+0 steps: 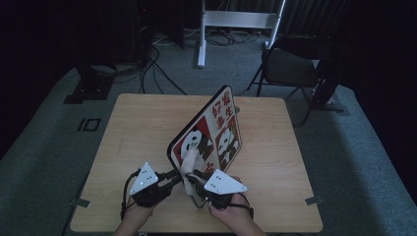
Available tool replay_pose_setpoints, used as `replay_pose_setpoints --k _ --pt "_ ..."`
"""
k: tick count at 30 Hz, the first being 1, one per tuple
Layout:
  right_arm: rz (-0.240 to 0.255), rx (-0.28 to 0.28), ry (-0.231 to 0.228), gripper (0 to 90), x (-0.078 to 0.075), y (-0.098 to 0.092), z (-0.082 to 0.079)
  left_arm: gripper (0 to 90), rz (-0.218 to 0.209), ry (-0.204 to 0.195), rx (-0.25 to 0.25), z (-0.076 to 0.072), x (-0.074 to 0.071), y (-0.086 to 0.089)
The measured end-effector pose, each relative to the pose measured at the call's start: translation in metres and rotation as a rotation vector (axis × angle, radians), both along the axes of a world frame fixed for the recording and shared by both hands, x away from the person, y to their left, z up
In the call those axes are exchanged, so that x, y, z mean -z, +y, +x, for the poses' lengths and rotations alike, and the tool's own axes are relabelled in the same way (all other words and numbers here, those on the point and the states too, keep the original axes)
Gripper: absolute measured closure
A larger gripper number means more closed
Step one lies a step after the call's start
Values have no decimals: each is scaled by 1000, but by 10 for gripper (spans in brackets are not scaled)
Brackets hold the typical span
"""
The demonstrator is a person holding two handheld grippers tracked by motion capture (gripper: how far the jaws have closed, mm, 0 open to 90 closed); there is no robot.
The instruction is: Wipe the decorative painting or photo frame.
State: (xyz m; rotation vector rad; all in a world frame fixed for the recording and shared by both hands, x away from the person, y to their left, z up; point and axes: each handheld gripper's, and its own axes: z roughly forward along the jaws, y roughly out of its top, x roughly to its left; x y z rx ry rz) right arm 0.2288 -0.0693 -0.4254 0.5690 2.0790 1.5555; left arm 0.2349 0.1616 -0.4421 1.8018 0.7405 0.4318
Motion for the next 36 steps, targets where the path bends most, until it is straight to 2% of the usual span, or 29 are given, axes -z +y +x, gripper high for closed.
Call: replay_pose_setpoints --k 5,15,24,36 --pt "-26 7 21 806 20 -4 -5 753 3 2 0 0 0 0" --pt "-48 13 117 807 56 -14 -13 753 2 4 6 -1 0 0" --pt "-120 29 202 806 92 -23 -19 753 6 -1 6 -1 0 -1" --pt "-189 49 264 807 115 -29 -18 752 2 -1 7 -1 1 -1"
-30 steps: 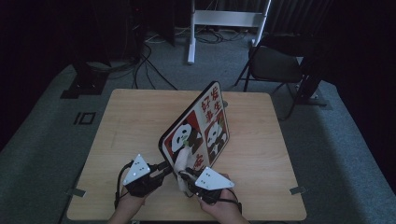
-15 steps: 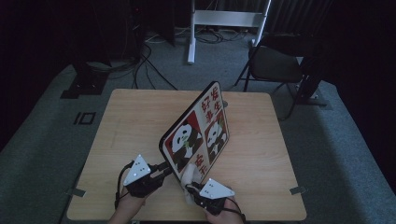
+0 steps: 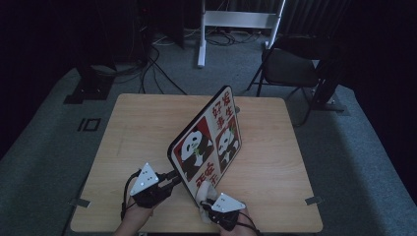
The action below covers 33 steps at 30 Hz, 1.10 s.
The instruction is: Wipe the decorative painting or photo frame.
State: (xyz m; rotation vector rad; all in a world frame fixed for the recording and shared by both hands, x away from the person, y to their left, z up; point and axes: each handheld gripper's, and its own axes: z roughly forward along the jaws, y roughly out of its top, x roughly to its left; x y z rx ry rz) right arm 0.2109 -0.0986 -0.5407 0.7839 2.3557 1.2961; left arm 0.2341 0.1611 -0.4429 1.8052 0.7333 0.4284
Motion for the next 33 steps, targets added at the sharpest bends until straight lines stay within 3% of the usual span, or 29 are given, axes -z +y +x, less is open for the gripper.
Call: replay_pose_setpoints --k 4,7,19,33 --pt "11 5 11 809 -2 -3 0 742 2 -3 5 0 1 -1" --pt "38 20 0 809 -12 -9 1 735 -1 0 12 0 1 -3" --pt "163 67 -166 807 -85 -32 -2 724 3 -8 47 -4 0 -13" --pt "270 3 -300 805 -141 -39 -37 710 11 -14 108 -7 -1 -36"
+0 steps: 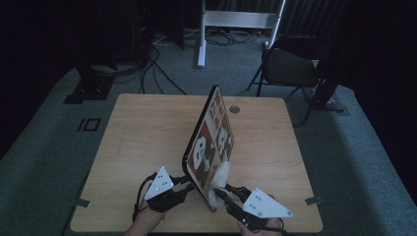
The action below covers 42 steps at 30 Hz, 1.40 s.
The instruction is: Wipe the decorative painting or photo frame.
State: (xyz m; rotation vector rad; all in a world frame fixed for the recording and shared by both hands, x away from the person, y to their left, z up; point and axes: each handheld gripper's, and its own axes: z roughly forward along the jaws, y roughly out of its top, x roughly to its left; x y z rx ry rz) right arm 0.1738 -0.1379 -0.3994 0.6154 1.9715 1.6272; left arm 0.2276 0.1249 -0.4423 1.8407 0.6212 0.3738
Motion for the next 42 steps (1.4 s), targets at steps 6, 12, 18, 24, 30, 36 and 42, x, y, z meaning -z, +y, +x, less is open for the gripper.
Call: replay_pose_setpoints --k 6,12,18,24,30,36,42 --pt "29 -54 -48 803 -18 10 -14 694 5 4 26 -3 1 -7" --pt "32 -65 -100 801 -35 24 -14 692 1 1 45 -4 1 -13" --pt "19 -50 -144 796 -51 37 -5 664 23 -2 50 -4 3 -15" --pt "-13 -30 -141 796 -48 43 1 627 31 -5 19 -1 0 -4" --pt "-32 -24 -123 796 -42 47 5 638 29 -10 14 0 -1 0" --pt "-23 -10 -139 791 -45 51 7 693 61 -26 26 -3 0 -5" --pt "-47 3 -119 793 -41 53 12 727 67 -30 24 -3 0 -5"
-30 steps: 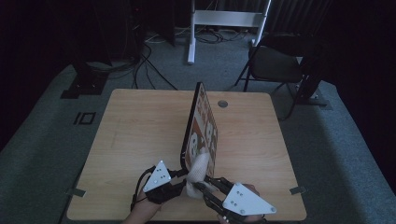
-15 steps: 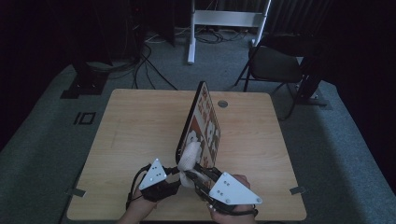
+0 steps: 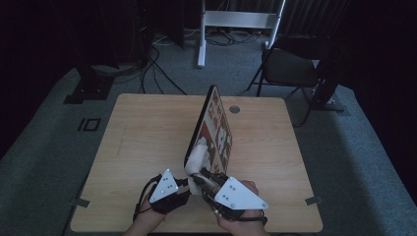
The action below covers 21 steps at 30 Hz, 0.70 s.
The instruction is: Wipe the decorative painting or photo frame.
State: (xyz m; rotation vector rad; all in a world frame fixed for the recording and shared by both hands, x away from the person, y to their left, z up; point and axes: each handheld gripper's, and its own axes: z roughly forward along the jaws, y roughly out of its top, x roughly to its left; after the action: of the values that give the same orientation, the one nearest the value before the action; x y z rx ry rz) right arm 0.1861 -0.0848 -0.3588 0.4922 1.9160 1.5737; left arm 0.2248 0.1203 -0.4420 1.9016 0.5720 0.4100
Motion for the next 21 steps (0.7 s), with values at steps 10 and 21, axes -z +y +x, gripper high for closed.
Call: replay_pose_setpoints --k 10,21 --pt "-39 22 49 797 23 -6 3 735 2 4 1 0 0 0" --pt "-72 1 102 797 57 -21 2 735 11 -1 8 -1 0 -2"
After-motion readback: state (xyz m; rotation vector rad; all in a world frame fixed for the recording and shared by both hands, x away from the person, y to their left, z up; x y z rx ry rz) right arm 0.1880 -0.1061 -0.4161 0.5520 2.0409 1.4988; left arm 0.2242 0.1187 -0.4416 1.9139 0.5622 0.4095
